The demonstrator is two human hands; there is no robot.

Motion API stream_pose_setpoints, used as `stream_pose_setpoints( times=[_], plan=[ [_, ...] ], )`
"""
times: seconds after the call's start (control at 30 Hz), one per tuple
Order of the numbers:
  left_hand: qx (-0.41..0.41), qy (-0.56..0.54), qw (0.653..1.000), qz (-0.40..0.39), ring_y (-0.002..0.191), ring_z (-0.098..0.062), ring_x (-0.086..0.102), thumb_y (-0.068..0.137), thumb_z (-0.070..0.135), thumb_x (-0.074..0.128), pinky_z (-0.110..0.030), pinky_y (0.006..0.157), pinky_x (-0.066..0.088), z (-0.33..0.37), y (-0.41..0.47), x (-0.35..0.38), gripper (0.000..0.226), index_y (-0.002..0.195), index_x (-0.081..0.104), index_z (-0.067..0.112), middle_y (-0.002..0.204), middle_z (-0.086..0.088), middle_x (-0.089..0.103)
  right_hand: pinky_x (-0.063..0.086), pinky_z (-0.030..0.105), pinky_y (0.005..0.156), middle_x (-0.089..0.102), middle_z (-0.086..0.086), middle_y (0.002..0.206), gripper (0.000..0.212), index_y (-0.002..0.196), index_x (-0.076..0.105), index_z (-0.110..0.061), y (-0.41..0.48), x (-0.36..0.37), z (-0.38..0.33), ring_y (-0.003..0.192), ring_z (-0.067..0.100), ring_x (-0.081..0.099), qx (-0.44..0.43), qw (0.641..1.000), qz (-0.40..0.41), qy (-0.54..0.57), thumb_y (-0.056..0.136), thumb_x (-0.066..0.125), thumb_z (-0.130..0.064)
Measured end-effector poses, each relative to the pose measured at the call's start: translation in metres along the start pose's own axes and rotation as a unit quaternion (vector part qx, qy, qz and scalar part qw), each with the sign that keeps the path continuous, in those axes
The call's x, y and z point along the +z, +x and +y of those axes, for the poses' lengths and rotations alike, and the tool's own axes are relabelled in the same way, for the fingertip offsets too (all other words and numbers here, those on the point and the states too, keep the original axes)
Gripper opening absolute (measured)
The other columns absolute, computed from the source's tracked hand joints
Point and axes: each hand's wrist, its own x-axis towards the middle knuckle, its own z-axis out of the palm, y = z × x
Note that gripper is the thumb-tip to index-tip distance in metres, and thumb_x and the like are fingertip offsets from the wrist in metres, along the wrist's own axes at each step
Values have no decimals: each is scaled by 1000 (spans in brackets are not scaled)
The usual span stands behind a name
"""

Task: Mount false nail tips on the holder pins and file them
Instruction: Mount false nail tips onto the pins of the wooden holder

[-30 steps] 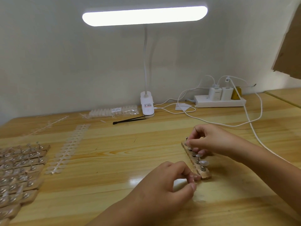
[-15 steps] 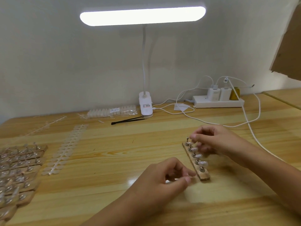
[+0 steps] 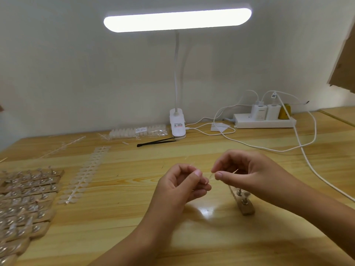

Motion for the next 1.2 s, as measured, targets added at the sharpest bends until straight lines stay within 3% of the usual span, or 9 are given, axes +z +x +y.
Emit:
stream_pose_setpoints(
  times=[0.2,0.37,0.6,0.67,0.77,0.87,1.03,1.13,1.2],
  plan=[
    [16,46,998,-29,89,-13,71,77,25,76,-18,77,53,2,-3,4,10,85,71,26,88,1,72,51,16,62,70,-5,73,7,84,69,-14,-1,3,-2,64,4,62,32,997,15,65,82,73,-9],
    [11,43,999,30,82,-15,73,71,24,78,-20,74,55,1,-4,6,10,80,72,23,79,-2,74,51,22,66,63,-7,73,12,82,63,-23,-7,12,-6,71,8,60,-73,992,75,-68,79,71,-14],
    [-101,-91,989,51,75,-19,75,53,16,85,-19,66,57,6,-6,14,35,82,72,1,80,-12,74,43,25,73,55,-6,87,41,113,49,-19,-16,28,-6,75,16,49,-328,820,73,-464,77,61,-4],
    [-113,-106,987,49,73,-18,74,50,17,84,-19,64,57,7,-6,12,36,81,72,1,80,-13,74,44,22,72,56,-8,86,47,115,50,-20,-15,28,-5,75,14,51,-323,815,77,-474,75,68,-3],
    [-107,-99,988,43,76,-20,74,62,9,82,-20,67,58,9,-5,12,25,83,71,0,80,-13,73,43,10,74,53,-21,82,52,114,53,-30,-17,28,-11,76,0,52,-207,927,73,-303,75,77,-6],
    [-91,-78,993,-14,79,-19,74,71,9,80,-20,71,57,16,0,3,15,84,72,6,83,-11,73,43,12,57,61,-2,76,39,108,59,-27,-10,17,-14,63,2,55,-48,997,39,43,82,73,-2],
    [-159,-105,960,-207,77,-10,70,89,8,68,-16,69,55,41,7,-13,15,87,75,21,83,-1,72,56,26,52,61,13,71,63,91,77,-9,6,2,2,56,15,60,183,849,-49,494,33,99,-13],
    [-91,-3,994,-60,77,-8,68,89,6,68,-16,72,55,52,27,-39,16,89,76,20,84,-1,71,58,25,55,67,14,76,77,94,77,-3,9,2,14,58,15,66,200,849,-12,489,22,102,-15],
    [6,298,950,95,99,-11,61,94,11,63,-14,85,49,60,43,-69,20,109,72,20,111,-1,64,57,24,54,70,16,77,81,90,77,-1,10,3,18,58,15,68,198,860,12,470,15,103,-18]
  ],
)
